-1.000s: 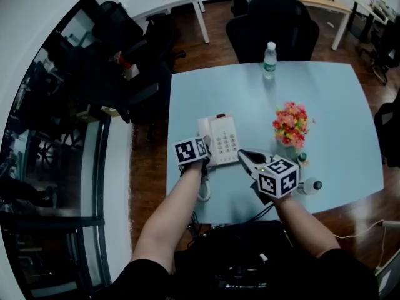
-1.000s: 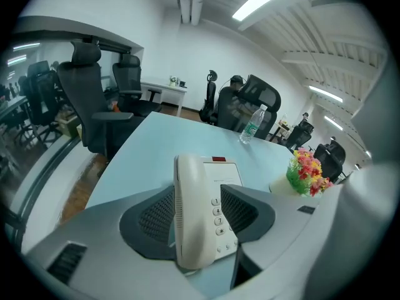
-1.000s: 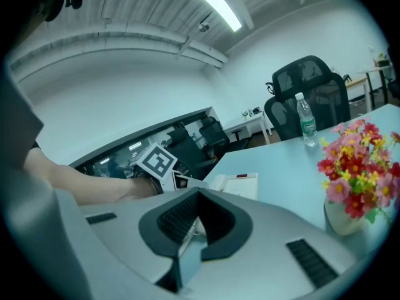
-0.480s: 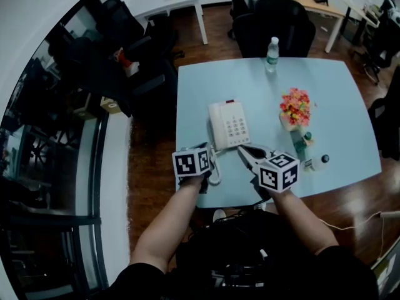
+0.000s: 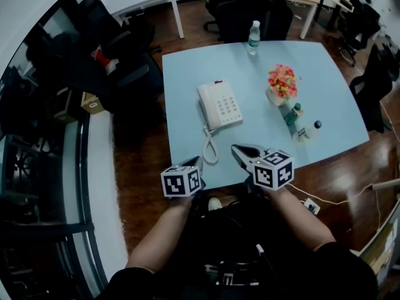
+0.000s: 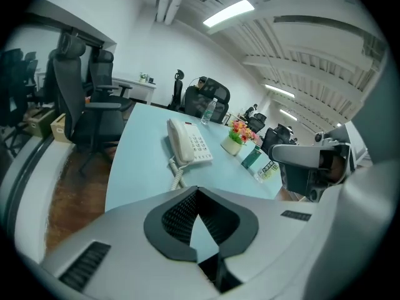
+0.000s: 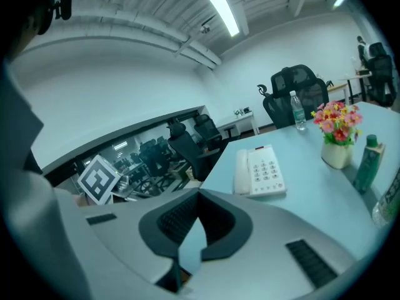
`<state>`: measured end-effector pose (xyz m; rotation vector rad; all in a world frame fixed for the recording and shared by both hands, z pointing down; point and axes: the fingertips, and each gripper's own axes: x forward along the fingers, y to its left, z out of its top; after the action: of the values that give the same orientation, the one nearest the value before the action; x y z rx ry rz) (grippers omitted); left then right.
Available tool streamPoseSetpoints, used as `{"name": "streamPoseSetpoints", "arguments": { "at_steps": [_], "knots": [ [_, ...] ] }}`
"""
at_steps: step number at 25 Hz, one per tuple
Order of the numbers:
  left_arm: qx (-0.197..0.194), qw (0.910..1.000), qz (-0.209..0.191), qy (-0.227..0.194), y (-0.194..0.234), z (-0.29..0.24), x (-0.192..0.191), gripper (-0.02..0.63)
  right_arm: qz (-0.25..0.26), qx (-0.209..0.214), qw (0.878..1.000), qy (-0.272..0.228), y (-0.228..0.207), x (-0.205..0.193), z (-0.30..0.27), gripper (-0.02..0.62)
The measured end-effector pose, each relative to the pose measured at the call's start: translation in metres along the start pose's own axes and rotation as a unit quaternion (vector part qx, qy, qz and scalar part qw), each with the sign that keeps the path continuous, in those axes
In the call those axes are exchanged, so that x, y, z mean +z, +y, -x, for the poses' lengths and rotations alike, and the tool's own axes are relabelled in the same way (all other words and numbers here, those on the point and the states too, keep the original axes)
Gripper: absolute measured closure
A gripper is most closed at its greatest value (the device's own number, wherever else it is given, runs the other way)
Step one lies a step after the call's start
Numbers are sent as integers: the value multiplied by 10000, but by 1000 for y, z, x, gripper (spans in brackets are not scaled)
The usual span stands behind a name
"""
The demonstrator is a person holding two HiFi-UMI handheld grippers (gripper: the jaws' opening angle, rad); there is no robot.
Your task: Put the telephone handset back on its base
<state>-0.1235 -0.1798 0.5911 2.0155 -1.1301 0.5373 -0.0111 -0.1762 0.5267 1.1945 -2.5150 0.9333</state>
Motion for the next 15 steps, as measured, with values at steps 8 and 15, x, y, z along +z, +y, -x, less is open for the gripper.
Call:
{"name": "streamPoseSetpoints", "arguments": {
  "at_steps": [8,15],
  "knots": [
    [-81,9999,45,-140,-1,23,-20,606,-36,-204,9997,109,11,-31,6,580],
    [-69,9997,44,-247,4,36,-17,606,-57,-234,9996,143,17,-37,1,580]
  ]
}}
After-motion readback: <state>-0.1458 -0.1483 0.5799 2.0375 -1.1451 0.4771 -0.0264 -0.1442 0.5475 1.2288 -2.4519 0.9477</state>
